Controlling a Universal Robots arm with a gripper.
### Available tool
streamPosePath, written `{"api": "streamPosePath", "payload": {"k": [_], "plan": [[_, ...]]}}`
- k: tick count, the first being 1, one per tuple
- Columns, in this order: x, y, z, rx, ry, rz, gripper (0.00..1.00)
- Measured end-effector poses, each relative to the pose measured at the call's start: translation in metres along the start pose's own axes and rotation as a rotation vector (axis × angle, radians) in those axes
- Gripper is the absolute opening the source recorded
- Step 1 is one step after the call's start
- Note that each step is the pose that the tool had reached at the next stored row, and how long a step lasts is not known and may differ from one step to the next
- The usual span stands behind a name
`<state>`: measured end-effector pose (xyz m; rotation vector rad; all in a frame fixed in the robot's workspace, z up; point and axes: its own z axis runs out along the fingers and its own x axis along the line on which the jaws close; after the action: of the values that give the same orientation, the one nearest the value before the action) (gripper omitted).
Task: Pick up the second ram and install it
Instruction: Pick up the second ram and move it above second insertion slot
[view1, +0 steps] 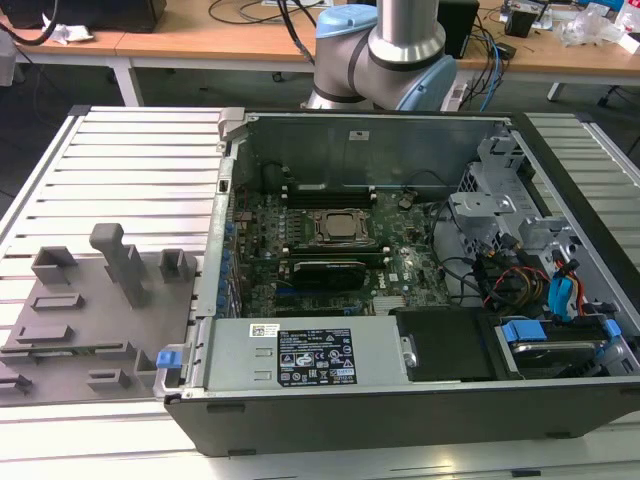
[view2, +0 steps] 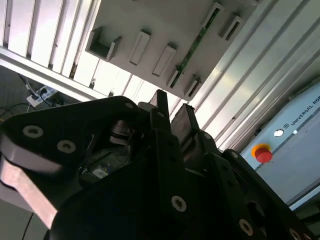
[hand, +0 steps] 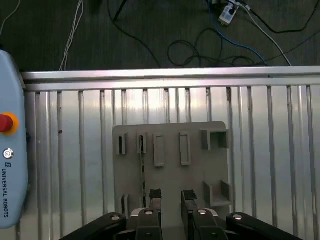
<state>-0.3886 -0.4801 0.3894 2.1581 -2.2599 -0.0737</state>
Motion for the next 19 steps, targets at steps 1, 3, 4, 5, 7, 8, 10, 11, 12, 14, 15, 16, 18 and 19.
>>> {"api": "streamPosePath", "payload": {"k": [1,3,4,5,7,8,10,11,12,14,15,16,18,19], "plan": [[0.0,0.0,0.0001,0.0003,-0.0007,0.018,0.3],[0.0,0.0,0.0001,0.0004,-0.0008,0.019,0.3],[0.0,0.0,0.0001,0.0004,-0.0008,0.019,0.3],[0.0004,0.0,0.0006,0.0005,-0.0008,0.018,0.3],[0.0019,-0.0009,0.0051,0.0004,-0.0006,0.019,0.3],[0.0021,-0.001,0.0068,0.0004,-0.0007,0.019,0.3],[0.0025,-0.0013,0.0108,0.0004,-0.0006,0.019,0.3],[0.0025,-0.0014,0.0123,0.0003,-0.0005,0.019,0.3],[0.0025,-0.0014,0.0132,0.0004,-0.0004,0.019,0.3],[0.0026,-0.0016,0.0153,0.0005,0.0023,0.018,0.3],[0.0026,-0.0017,0.017,0.0006,0.0025,0.019,0.3],[0.0026,-0.0017,0.0178,0.0006,0.0026,0.019,0.3],[0.0026,-0.0017,0.0196,0.0005,0.0027,0.019,0.3],[0.0027,-0.0018,0.0204,0.0005,0.0026,0.019,0.3]]}}
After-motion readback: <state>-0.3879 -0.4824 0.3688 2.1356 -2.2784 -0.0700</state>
